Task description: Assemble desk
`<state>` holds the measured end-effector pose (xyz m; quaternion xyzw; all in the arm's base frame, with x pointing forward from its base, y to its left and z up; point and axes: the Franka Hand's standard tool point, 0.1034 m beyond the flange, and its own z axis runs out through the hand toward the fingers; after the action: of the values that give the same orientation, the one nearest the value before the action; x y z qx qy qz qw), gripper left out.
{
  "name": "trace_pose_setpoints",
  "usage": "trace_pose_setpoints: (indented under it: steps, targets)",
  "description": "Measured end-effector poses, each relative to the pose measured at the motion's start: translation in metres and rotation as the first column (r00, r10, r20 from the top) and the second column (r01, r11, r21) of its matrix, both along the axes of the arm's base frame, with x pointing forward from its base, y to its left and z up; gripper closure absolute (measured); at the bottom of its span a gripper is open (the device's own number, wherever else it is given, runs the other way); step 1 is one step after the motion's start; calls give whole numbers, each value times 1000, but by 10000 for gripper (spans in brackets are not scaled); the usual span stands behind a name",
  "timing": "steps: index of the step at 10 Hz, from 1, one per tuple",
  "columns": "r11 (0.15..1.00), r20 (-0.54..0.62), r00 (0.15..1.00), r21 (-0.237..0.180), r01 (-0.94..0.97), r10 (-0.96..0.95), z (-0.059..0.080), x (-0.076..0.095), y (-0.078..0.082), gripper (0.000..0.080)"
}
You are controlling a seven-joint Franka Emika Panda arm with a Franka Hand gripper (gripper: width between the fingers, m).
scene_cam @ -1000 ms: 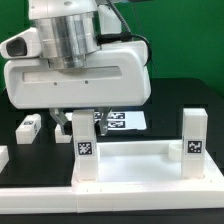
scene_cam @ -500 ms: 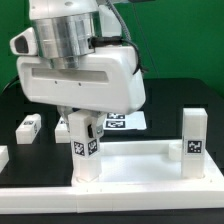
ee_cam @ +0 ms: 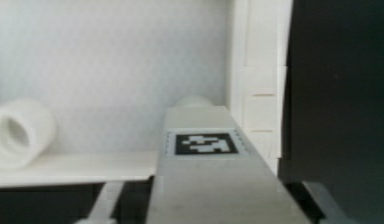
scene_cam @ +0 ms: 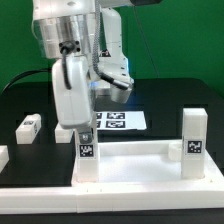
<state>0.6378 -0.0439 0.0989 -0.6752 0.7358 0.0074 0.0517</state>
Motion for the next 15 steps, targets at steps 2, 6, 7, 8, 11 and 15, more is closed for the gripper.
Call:
trace_pose_setpoints:
  steps: [2, 6, 7, 8, 11, 15]
  targets:
    - [980, -6, 980, -11, 200, -200, 1, 0, 1, 511]
    - [966, -18, 966, -21, -258, 257, 0, -6, -2, 281]
    - [892, -5, 893, -27, -451, 451, 1, -6, 4, 177]
    - [810, 8, 810, -36, -586, 586, 2, -8, 7, 155]
    - [685, 12, 686, -50, -726, 728, 1, -9, 6, 151]
    - [79, -60, 90, -165, -983, 994, 4, 1, -5, 150]
